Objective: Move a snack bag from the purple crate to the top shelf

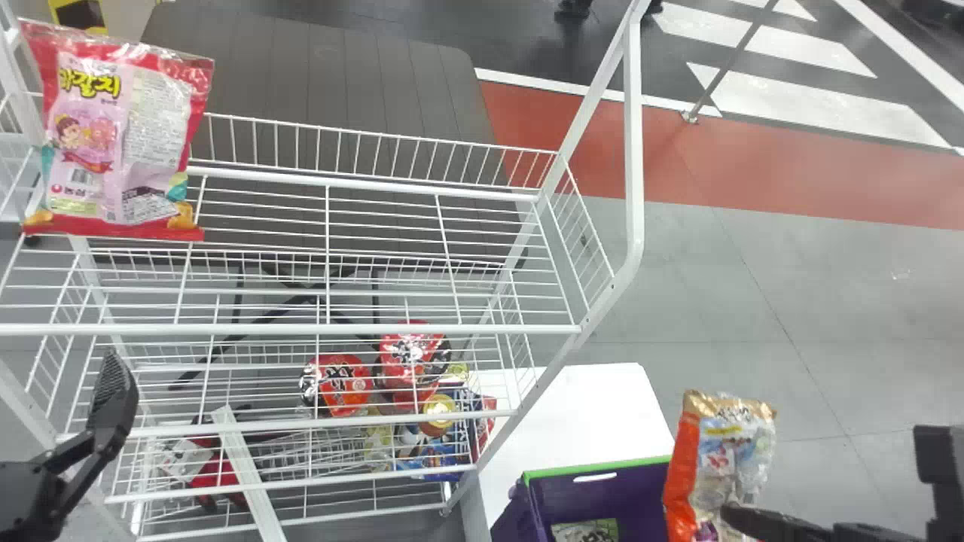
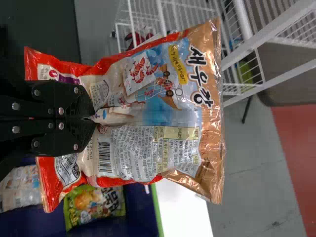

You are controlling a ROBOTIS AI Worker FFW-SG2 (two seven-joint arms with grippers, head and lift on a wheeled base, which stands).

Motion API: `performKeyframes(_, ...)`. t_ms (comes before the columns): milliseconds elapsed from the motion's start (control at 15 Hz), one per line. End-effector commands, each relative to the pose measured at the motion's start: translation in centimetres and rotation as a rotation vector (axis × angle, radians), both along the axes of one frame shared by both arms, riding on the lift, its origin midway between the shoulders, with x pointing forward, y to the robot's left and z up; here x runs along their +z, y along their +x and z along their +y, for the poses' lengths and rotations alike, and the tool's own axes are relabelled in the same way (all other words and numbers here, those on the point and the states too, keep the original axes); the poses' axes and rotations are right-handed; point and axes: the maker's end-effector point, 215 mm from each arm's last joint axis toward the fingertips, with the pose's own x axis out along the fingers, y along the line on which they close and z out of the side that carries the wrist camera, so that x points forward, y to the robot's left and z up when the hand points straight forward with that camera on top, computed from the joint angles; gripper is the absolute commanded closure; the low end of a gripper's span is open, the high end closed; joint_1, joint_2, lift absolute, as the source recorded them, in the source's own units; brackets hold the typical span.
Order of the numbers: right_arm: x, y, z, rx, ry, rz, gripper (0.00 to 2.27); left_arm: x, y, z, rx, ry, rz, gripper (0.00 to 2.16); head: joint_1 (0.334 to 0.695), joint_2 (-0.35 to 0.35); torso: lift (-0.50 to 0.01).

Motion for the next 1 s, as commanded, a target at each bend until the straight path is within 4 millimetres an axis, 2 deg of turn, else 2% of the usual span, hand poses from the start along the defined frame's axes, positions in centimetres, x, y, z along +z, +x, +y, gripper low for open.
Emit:
performKeyframes(0,2.6,2.1,3.2,0.017,0.044,-0.088,2.16,0.0,-0.1,0.1,0.002,0.001,-0.001,0.12,0.695,-0.350,0.001)
performKeyframes(200,5.5,4.0,6.3,0.033,0.090,-0.181,2.16,-0.1,-0.2,0.1,0.002,0.001,0.002,0.12,0.695,-0.350,0.001)
performKeyframes(400,7.2,5.4,10.4,0.067,0.160,-0.216,2.16,-0.3,-0.4,-0.1,0.000,-0.002,0.007,0.12,0.695,-0.338,0.001)
performKeyframes(667,9.6,8.4,15.3,0.091,0.244,-0.241,2.16,-0.5,-0.6,-0.1,-0.001,-0.001,0.010,0.12,0.695,-0.247,0.001)
performKeyframes(800,9.4,9.9,17.7,0.128,0.212,-0.237,2.16,-0.5,-0.7,-0.2,-0.003,0.000,0.010,0.12,0.695,-0.209,0.001)
performKeyframes(933,10.6,12.4,20.0,0.174,0.179,-0.276,2.16,-0.6,-0.7,-0.3,-0.004,-0.001,0.013,0.12,0.695,-0.161,0.001)
